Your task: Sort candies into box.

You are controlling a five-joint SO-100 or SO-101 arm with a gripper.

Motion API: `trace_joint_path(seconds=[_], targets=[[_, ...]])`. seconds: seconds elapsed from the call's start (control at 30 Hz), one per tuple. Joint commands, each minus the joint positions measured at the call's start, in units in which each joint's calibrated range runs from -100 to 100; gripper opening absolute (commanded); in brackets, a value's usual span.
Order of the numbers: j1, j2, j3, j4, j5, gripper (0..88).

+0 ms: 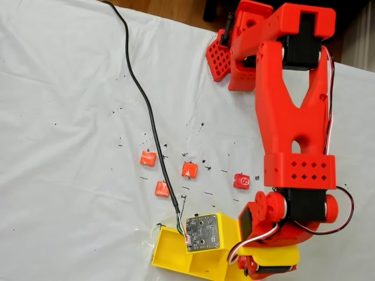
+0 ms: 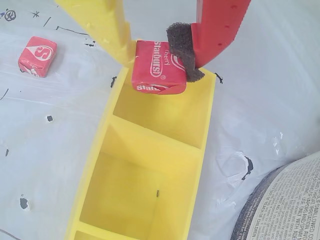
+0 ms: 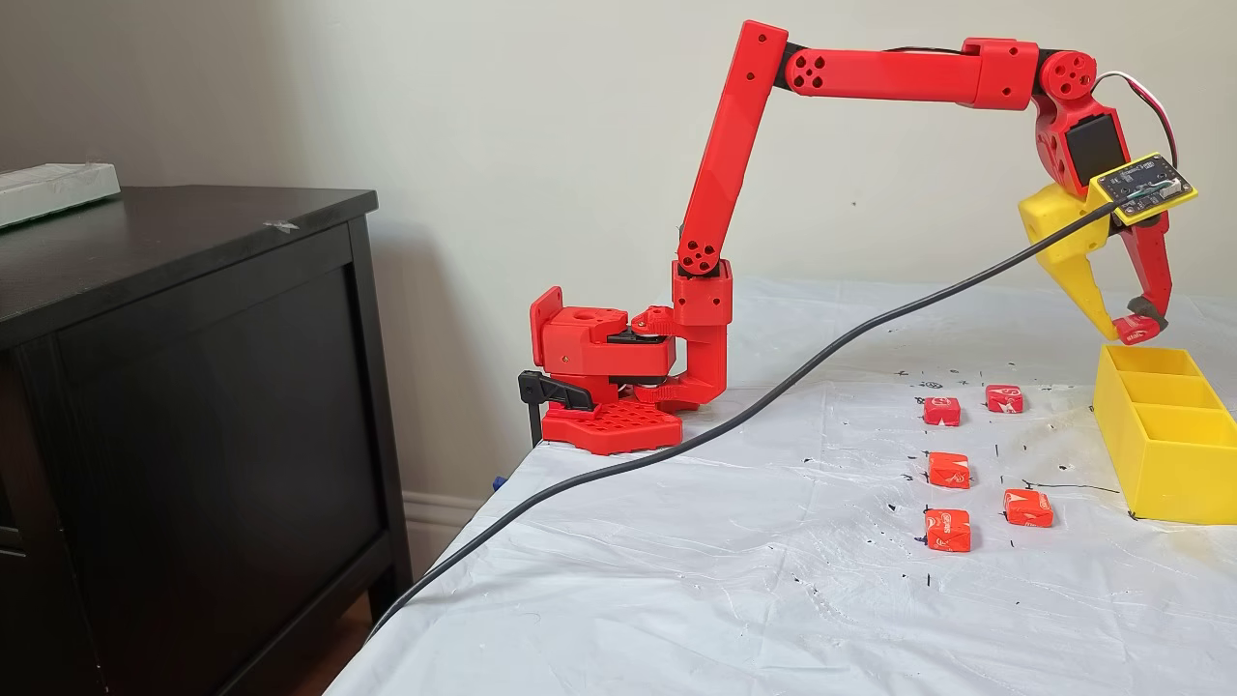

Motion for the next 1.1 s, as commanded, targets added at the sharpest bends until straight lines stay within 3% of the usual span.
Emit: trace_joint_path(seconds=[0.0,0.17,0.23,0.33,0.57,0.87,0.97,1.07], targets=[[-0.10,-0.81,-8.03,-1.09,0.39,0.2],[0.08,0.80,-9.67,-1.42,-0.29,2.2],[0.08,1.90,-11.95,0.87,-0.54,20.5],[0.08,2.75,-13.67,2.92,-0.49,31.9],[-0.01,2.50,-14.95,4.97,-0.49,38.3],[-0.19,-0.64,-14.95,8.49,-0.05,33.1],[-0.19,-2.59,-14.49,9.22,0.20,22.2],[0.08,-5.14,-13.49,10.21,0.20,1.0]])
